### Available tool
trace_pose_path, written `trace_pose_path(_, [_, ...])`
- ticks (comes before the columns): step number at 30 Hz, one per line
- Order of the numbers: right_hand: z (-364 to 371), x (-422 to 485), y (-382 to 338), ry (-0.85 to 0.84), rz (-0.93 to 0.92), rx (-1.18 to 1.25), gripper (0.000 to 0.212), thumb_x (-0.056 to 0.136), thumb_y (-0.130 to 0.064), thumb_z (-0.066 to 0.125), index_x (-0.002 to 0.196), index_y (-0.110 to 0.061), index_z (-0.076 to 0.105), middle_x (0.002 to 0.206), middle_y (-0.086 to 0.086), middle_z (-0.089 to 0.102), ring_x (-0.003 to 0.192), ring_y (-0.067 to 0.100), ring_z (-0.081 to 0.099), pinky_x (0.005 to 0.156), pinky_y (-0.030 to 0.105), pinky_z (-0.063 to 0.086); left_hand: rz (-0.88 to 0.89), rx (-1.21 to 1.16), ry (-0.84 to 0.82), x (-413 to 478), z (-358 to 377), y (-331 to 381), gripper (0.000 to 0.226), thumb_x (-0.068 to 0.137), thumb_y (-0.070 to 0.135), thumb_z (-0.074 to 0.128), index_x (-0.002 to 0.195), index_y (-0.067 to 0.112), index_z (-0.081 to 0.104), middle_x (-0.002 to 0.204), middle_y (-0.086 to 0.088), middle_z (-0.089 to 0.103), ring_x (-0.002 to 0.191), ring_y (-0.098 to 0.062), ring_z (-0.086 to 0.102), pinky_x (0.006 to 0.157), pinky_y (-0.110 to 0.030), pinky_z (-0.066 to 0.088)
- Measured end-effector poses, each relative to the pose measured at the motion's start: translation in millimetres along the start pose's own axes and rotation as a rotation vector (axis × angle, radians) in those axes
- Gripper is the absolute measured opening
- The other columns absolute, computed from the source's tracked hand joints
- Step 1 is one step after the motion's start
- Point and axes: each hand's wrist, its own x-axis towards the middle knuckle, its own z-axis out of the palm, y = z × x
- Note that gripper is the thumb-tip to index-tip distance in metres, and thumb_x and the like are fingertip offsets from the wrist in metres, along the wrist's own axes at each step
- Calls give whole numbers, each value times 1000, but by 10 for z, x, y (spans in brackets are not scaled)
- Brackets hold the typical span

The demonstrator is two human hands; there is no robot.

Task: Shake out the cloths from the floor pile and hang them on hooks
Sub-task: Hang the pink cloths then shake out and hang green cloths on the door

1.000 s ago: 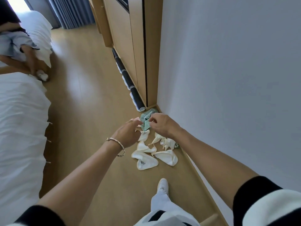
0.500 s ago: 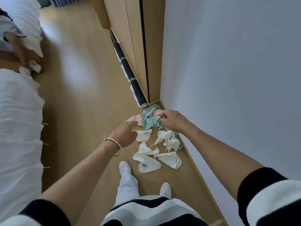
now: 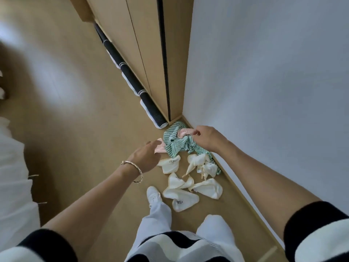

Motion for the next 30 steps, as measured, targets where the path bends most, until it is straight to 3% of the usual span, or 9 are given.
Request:
trace_pose_path(5, [565,735,-120,-163,3,-60,31,95,-23,45,121,-16,59,129,8,58,115,25,54,96,34,43,-106,-38,-156,446,371,-581,50,90,10,46,139,14,39,135,-13,49,121,-30,50,97,-31,38])
trace_pose_path(11, [1545,1684,283,-322,22,-57,29,92,-22,47,118,-19,60,124,4,60,112,22,55,95,33,45,-225,-88,-233,1134,1226,-1154,51,90,12,45,141,18,37,135,-8,49,121,-25,50,96,-29,38])
trace_pose_path(15, [2232,2217,769,-389,63,-31,26,93,-24,45,115,-21,60,119,2,60,99,19,59,84,31,48,-238,-77,-245,1685,1875,-1516,51,91,12,43,141,21,36,136,-5,47,121,-22,49,97,-28,38])
trace_pose_path(23, [3572,3129,1532,-430,114,-8,24,94,-23,44,112,-22,60,116,0,60,102,20,58,86,34,48,-122,222,-302,2853,2876,-2350,46,92,18,41,137,23,40,130,-4,49,115,-25,51,91,-35,46])
trace_pose_path(30, [4645,3574,2328,-492,156,18,25,95,-23,42,112,-23,60,116,-3,58,104,17,54,82,29,42,-178,361,-311,3842,3731,-3040,47,90,22,48,137,24,45,140,-7,41,129,-29,38,105,-37,37])
